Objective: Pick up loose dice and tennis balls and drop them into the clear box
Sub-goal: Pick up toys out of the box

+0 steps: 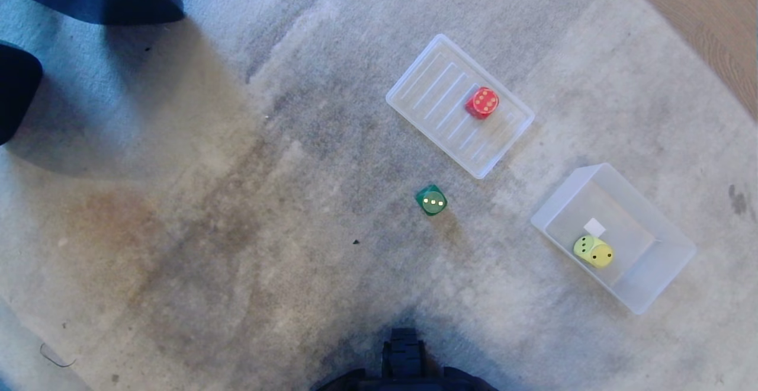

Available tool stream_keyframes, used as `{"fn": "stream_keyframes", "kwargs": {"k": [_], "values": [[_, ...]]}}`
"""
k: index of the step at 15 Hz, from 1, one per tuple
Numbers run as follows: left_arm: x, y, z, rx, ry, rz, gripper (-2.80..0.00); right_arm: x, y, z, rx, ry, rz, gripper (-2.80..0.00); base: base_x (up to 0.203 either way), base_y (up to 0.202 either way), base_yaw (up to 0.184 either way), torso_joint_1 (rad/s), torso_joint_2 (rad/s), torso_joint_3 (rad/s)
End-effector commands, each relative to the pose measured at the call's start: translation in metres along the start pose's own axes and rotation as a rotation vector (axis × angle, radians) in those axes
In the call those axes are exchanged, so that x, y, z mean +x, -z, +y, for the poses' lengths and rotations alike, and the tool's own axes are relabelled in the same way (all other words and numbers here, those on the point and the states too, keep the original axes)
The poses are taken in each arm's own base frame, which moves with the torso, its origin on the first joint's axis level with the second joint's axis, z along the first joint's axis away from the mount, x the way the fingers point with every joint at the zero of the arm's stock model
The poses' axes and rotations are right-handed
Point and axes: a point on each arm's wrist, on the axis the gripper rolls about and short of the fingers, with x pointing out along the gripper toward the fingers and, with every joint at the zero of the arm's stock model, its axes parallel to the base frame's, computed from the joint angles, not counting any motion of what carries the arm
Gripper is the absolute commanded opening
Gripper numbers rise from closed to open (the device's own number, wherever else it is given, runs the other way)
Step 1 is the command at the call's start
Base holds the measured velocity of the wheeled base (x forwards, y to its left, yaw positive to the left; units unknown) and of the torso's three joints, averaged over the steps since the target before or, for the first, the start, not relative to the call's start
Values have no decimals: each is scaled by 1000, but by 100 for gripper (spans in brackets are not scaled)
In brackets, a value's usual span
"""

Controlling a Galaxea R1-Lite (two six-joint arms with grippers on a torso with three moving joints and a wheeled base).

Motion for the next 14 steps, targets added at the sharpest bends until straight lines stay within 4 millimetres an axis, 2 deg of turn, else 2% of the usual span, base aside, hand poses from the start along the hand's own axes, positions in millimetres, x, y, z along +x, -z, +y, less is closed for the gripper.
{"fn": "stream_keyframes", "kwargs": {"k": [1,14], "values": [[0,0,0,-2,-3,0,-280,2,9,0,-1,-2,33,-280,0,0,0,0,0,0],[0,0,0,-6,-5,-1,-280,2,9,0,-6,-14,38,-280,0,0,0,0,0,0]]}}
